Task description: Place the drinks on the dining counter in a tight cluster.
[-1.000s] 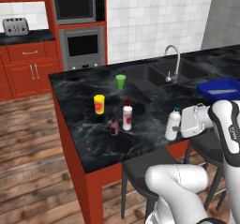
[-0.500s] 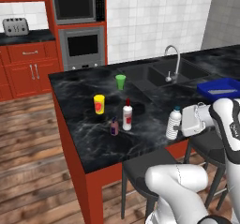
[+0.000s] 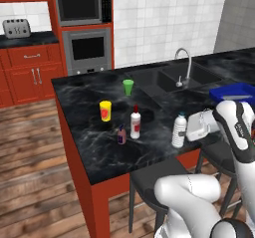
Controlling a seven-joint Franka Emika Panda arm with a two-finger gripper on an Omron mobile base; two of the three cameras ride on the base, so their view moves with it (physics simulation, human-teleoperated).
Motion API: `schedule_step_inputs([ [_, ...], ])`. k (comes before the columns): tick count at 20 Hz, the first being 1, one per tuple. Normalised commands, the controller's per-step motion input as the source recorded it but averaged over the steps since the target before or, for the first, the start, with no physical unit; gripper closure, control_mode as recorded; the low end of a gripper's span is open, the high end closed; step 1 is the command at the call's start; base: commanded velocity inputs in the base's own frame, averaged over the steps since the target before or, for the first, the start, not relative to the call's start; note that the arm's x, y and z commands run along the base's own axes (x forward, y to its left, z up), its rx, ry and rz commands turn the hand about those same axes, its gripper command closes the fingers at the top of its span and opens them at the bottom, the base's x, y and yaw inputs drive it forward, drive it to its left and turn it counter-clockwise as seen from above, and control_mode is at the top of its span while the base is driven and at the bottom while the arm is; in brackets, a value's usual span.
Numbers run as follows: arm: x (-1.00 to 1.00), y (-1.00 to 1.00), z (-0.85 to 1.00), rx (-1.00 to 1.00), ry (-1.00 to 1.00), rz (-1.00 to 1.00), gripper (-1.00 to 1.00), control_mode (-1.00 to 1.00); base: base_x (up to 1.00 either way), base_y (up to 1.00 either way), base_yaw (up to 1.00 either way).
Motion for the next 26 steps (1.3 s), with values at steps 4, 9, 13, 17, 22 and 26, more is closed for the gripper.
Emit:
schedule_step_inputs([
  [4,0.8,-0.01,0.16,-0.01,0.39,0.11,1.0,-1.0,0.0,0.0,0.0],
  [9,0.97,-0.06,0.02,-0.1,0.42,0.07,1.0,-1.0,0.0,0.0,0.0],
  [13,0.88,-0.01,-0.02,-0.04,0.08,0.01,1.0,-1.0,0.0,0.0,0.0],
  [17,0.51,0.0,-0.24,0.0,-0.12,-0.02,1.0,-1.0,0.0,0.0,0.0],
  [22,0.51,0.0,-0.32,0.0,-0.24,-0.05,1.0,-1.0,0.0,0.0,0.0],
  [26,0.57,0.0,-0.33,0.0,-0.23,-0.03,1.0,-1.0,0.0,0.0,0.0],
])
